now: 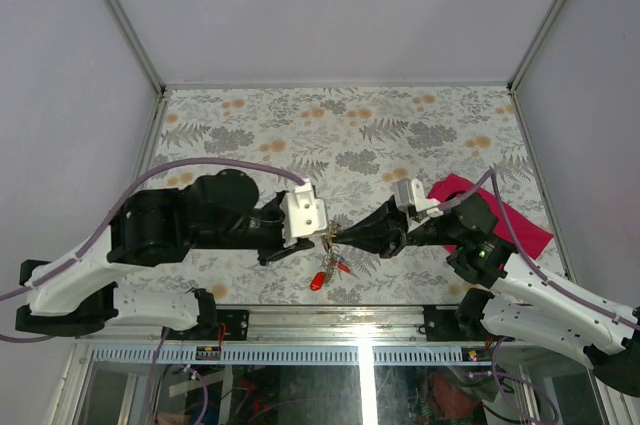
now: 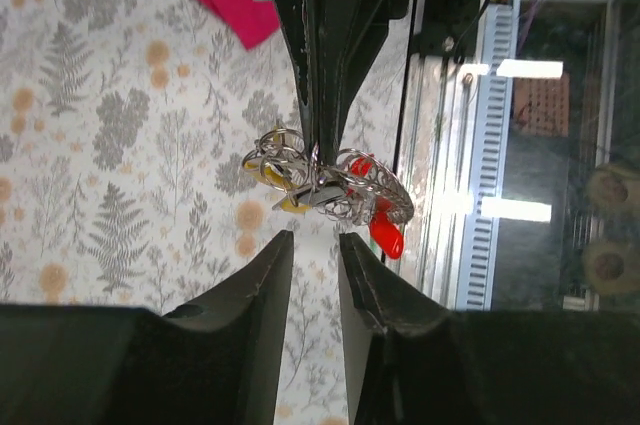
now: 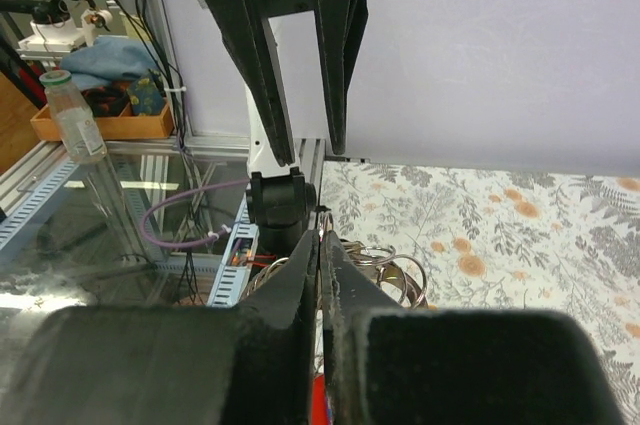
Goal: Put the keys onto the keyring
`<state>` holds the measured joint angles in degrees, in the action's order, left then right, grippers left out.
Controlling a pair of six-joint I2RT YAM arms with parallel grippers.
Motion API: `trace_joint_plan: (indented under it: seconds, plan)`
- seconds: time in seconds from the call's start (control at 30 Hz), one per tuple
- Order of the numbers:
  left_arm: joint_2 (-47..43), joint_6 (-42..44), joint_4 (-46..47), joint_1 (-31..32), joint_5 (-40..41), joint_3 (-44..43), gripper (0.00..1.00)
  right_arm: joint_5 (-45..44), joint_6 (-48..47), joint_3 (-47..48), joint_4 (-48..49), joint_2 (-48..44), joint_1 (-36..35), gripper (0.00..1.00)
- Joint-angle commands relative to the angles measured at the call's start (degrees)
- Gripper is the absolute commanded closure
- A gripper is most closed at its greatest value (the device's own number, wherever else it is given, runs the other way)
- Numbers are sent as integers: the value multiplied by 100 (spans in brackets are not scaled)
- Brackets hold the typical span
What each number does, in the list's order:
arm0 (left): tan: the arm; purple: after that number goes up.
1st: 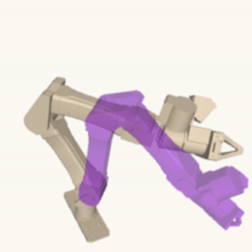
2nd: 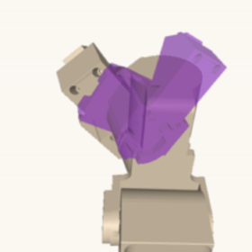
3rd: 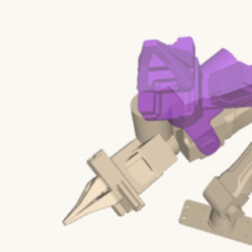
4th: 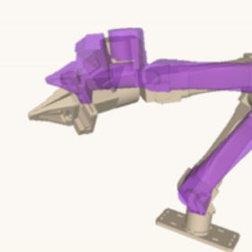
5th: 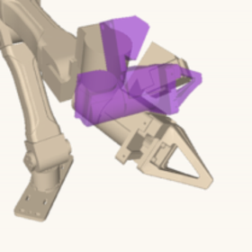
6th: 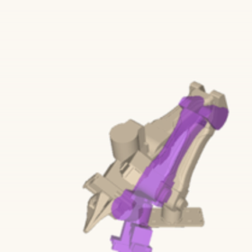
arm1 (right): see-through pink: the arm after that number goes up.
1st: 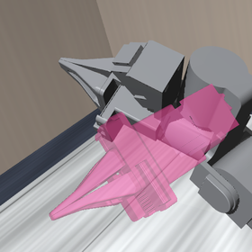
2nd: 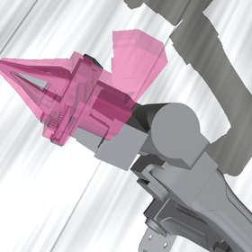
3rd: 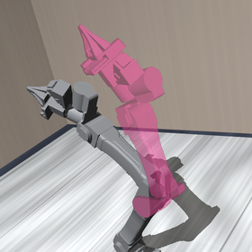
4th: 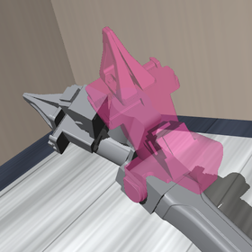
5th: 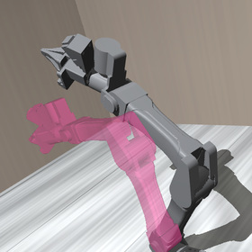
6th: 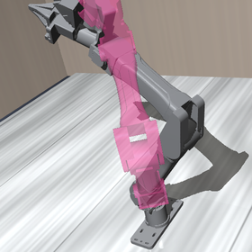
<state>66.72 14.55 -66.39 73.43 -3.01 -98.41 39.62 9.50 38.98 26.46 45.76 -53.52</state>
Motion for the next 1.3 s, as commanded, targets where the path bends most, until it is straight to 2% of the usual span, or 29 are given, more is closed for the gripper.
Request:
trace_joint_plan:
  seconds: [0.0, 0.13, 0.3, 1.07, 1.27]
  plan:
    - [-635, -158, 1663, 18, -329, 716, 73, 103, 292, 353, 749, -211, -6, 100]
    - [-1138, -276, 2626, 15, -362, 1305, 73, 108, 652, 266, 1396, -222, -5, 100]
    - [-1487, -333, 3210, 18, -578, 1683, 73, 164, 882, 268, 1753, -225, -2, 100]
    - [-1136, -235, 3044, 21, -991, 1604, 74, 353, 1073, 312, 2001, -362, -2, 100]
    - [-1097, -216, 3051, 17, -1010, 1573, 81, 384, 1081, 312, 1972, -382, -3, 100]
